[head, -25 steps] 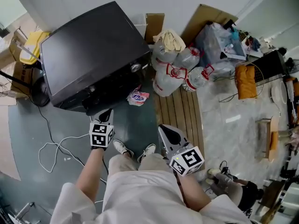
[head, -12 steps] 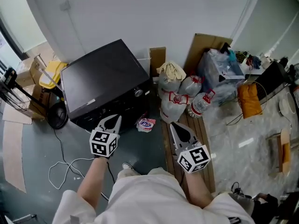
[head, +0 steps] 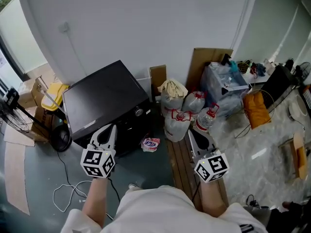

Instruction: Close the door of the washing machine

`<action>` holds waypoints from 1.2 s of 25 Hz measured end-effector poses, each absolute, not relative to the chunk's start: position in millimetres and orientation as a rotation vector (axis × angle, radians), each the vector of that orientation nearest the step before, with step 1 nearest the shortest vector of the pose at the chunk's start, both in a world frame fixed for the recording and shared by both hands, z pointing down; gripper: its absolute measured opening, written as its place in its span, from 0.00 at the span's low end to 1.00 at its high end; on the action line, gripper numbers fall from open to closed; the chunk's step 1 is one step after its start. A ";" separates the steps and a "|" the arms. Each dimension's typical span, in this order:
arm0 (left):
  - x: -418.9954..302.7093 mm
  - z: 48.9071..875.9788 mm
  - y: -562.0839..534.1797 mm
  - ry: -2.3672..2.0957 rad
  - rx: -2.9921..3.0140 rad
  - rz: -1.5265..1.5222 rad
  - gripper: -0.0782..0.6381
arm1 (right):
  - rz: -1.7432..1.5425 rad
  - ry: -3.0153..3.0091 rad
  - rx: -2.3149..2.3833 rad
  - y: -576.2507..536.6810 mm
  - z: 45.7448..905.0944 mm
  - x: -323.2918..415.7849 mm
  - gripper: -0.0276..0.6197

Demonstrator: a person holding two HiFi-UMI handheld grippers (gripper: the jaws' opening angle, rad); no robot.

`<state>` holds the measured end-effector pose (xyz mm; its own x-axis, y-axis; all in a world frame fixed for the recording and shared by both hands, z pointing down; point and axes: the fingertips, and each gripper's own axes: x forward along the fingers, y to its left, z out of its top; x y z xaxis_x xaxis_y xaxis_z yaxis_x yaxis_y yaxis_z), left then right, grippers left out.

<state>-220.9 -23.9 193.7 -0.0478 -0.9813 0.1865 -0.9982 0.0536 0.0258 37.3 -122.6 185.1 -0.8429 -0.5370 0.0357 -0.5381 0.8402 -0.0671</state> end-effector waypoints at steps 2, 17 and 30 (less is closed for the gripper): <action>-225.7 175.0 -15.4 -2.215 2.064 0.143 0.12 | 0.129 -3.013 0.899 -125.4 175.9 40.1 0.04; -296.9 145.6 96.2 -2.503 1.783 -0.058 0.12 | 0.115 -2.952 0.988 -135.4 156.8 34.2 0.04; -336.9 151.2 114.5 -2.496 1.782 -0.051 0.12 | 0.031 -2.959 0.935 -111.2 152.1 -32.7 0.04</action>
